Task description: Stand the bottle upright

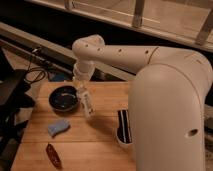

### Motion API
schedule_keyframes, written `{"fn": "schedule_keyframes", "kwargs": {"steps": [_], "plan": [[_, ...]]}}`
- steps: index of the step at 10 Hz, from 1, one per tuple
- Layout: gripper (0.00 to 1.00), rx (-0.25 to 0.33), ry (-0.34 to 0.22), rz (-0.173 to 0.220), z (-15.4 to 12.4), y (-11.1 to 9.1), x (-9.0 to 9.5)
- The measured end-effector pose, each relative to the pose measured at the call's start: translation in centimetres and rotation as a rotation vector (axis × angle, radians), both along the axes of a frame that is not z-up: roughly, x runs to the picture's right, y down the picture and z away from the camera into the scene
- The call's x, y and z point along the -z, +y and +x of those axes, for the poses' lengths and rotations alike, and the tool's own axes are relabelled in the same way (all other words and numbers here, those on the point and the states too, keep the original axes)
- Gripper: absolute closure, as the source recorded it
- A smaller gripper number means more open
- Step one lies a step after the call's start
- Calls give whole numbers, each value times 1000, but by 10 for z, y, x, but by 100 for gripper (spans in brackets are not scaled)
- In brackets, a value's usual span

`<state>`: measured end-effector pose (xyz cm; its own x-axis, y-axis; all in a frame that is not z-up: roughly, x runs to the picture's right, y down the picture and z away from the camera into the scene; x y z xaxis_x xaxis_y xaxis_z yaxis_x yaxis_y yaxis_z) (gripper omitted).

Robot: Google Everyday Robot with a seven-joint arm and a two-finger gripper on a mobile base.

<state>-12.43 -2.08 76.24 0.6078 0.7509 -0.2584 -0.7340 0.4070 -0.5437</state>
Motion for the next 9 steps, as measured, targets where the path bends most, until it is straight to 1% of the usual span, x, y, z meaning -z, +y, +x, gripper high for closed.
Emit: {"fn": "schedule_keyframes", "kwargs": {"steps": [2,3,4,6,7,8,9], "plan": [[100,-37,-10,22,1,-1,-11],[100,-60,-6,43,8,-3,-19],[100,-78,-5,67,12,-7,-24],[100,-106,-13,133,13,-20,-37],[96,-116,-15,161,14,-24,-42],[90,-125,-12,177,15,-25,-46],[80,-129,-6,194,16,-27,-50]]}}
